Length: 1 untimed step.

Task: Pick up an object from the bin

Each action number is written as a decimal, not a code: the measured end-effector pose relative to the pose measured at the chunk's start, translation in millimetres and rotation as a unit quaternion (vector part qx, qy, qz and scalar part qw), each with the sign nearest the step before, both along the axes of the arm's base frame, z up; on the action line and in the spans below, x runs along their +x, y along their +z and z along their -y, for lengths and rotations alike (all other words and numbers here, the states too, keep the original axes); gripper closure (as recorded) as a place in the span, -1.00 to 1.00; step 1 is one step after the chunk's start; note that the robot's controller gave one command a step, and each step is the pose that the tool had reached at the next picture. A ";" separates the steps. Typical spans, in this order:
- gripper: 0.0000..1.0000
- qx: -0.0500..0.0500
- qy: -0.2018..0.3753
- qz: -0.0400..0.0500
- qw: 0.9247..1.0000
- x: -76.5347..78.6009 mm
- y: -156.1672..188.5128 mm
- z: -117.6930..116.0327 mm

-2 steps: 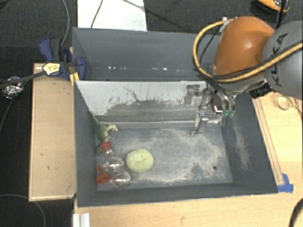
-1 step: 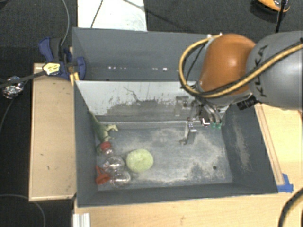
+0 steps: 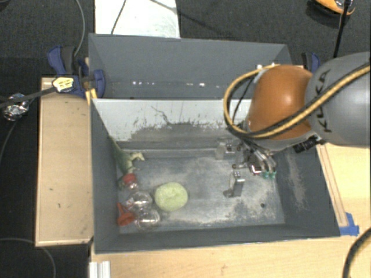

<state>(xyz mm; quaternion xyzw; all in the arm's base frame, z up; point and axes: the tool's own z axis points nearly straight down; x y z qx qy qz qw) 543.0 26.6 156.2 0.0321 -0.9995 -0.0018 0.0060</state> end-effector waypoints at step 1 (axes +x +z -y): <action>-1.00 -0.002 0.005 0.015 1.000 -3.9 5.2 -3.8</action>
Offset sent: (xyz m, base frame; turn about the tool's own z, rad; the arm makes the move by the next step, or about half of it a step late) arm 0.0382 0.0139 -0.0862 -0.0842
